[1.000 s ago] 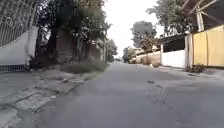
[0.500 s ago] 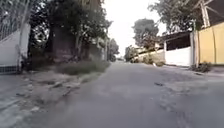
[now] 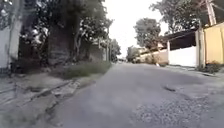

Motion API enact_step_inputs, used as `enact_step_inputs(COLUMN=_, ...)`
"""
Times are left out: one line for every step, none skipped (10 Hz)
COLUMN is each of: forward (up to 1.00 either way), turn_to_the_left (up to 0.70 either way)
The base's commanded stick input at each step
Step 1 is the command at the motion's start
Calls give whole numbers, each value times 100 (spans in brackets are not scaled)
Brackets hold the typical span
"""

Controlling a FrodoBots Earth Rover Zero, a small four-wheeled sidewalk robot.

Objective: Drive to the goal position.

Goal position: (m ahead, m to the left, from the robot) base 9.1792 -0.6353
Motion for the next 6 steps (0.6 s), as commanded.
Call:
enact_step_inputs(forward=100, turn_to_the_left=-17)
enact_step_inputs(forward=100, turn_to_the_left=-26)
enact_step_inputs(forward=100, turn_to_the_left=-35)
enact_step_inputs(forward=100, turn_to_the_left=-35)
enact_step_inputs(forward=100, turn_to_the_left=-24)
enact_step_inputs(forward=100, turn_to_the_left=-14)
